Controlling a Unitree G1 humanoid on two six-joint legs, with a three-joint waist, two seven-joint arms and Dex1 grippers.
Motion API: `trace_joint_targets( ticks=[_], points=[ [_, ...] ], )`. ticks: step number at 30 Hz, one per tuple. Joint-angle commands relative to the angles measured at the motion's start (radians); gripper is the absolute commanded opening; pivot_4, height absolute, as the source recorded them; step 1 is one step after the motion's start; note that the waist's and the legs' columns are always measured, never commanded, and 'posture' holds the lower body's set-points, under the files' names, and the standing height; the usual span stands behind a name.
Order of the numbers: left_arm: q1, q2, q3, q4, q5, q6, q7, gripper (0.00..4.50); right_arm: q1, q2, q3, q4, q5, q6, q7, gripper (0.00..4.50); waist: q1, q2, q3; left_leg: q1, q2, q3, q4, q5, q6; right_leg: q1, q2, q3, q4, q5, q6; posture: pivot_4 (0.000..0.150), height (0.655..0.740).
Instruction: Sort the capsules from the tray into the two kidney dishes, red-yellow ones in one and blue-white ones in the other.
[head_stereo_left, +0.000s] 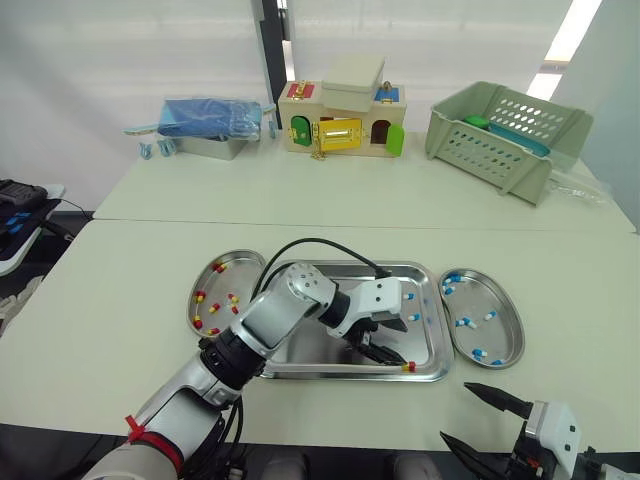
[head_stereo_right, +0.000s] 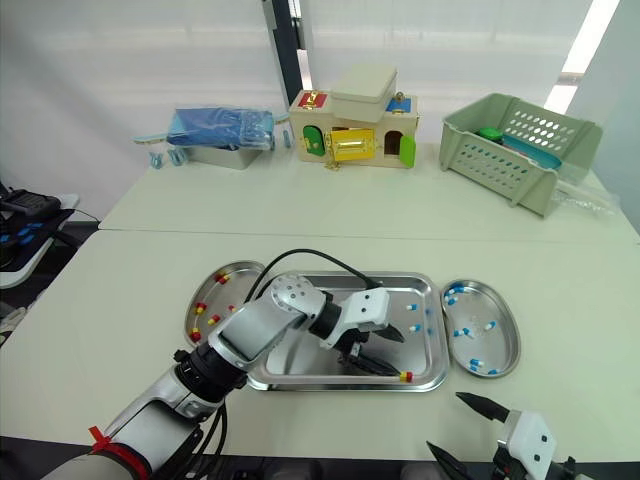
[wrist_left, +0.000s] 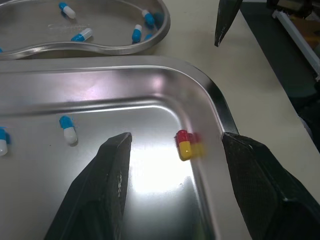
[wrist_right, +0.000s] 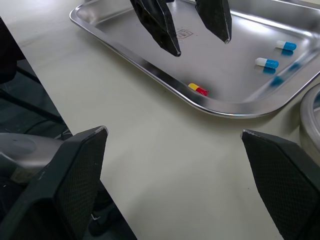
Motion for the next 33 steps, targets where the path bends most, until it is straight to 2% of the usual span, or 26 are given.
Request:
trace_joint_targets(
  ticks=[1, 15, 29, 33],
  points=[
    [-0.020, -0.022, -0.020, -0.009, 0.029, 0.013, 0.029, 2.93, 0.008, -0.005, 0.001, -0.023, 0.012, -0.015, -0.014, 4.50, 0.000, 0.000, 0.000, 0.000, 0.000, 0.000, 0.000, 0.000, 0.000, 0.000, 0.000, 0.000, 0.000, 0.000, 0.000, 0.150, 0.7400],
    [-0.006, -0.069, -0.095, -0.012, 0.110, 0.007, 0.090, 2.93, 0.017, 0.006, -0.013, -0.034, 0.034, -0.039, -0.056, 4.50, 0.001, 0.000, 0.000, 0.000, 0.000, 0.000, 0.000, 0.000, 0.000, 0.000, 0.000, 0.000, 0.000, 0.000, 0.000, 0.150, 0.7400],
    [-0.004, -0.065, -0.120, 0.004, 0.165, -0.005, 0.096, 2.93, 0.003, -0.005, 0.002, -0.081, 0.049, -0.021, -0.092, 4.50, 0.001, 0.000, 0.000, 0.000, 0.000, 0.000, 0.000, 0.000, 0.000, 0.000, 0.000, 0.000, 0.000, 0.000, 0.000, 0.150, 0.7400],
    [-0.008, -0.080, -0.120, 0.014, 0.172, 0.001, 0.103, 2.10, -0.003, -0.012, 0.007, -0.092, 0.051, -0.006, -0.105, 4.50, 0.001, 0.000, 0.000, 0.000, 0.000, 0.000, 0.000, 0.000, 0.000, 0.000, 0.000, 0.000, 0.000, 0.000, 0.000, 0.150, 0.7400]
  ],
)
